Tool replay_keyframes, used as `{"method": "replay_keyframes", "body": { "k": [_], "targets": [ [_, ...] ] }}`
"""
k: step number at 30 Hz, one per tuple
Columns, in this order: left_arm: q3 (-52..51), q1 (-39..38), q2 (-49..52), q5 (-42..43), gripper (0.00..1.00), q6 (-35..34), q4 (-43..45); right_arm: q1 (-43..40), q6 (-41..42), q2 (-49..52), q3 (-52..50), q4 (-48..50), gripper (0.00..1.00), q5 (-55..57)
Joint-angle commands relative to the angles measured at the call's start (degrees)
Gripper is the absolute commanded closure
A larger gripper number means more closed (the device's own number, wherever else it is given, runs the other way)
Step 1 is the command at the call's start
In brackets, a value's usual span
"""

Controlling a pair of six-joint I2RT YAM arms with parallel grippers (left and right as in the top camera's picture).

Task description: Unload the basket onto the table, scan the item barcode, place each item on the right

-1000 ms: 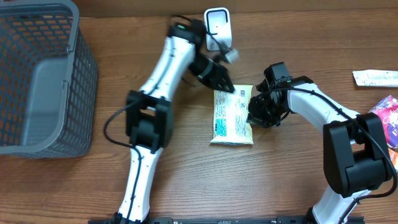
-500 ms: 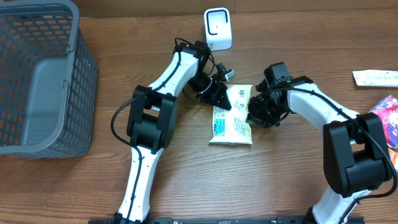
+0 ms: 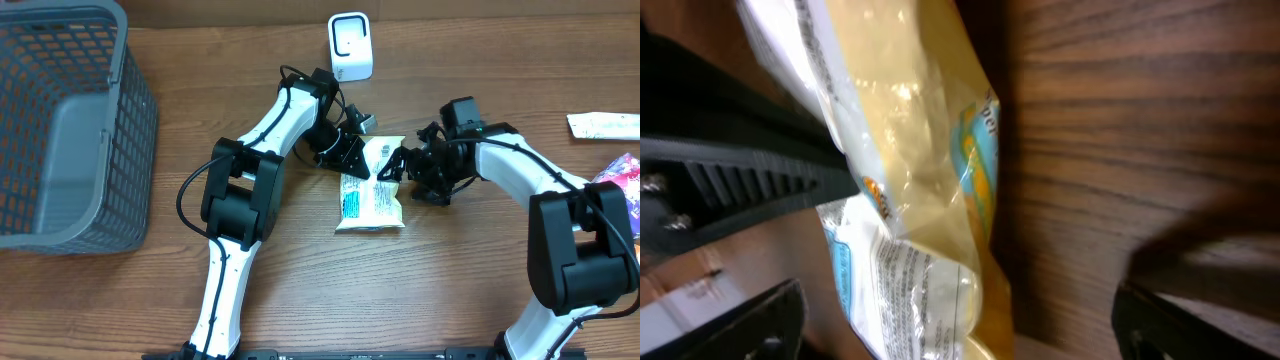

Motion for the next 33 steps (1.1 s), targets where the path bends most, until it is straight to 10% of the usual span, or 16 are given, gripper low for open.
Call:
{"method": "replay_keyframes", "body": {
  "k": [1,10,16,23,28,33],
  "targets": [
    [-2.93,0.2,2.62,-9.38,0.96,-0.81,0.46,-0.87,3.96,-2.14,-6.71,9.68,0.0,-11.37],
    [-2.93,0.26,2.62,-9.4,0.96,-0.83,0.61,2.91,24.55,-2.14,-26.01,38.12,0.08,-19.54],
    [-2.93,0.39,2.62,-9.38,0.96,-0.83,0.55,3.76,27.54,-2.14,-28.57,44.59,0.53,-18.67],
    [-2.93,0.39,2.62,-9.35,0.96,-1.03,-0.04,4.94,33.53,-2.14,-28.57,50.01,0.27,-7.89],
    [-2.93,0.39,2.62,-9.38,0.96,-1.03,-0.31,5.9,35.08,-2.14,-28.57,52.59,0.6,-1.38],
    [-2.93,0.39,2.62,-9.4,0.96,-0.98,-0.63,6.23,35.28,-2.14,-28.57,53.46,0.6,2.82]
  ]
}}
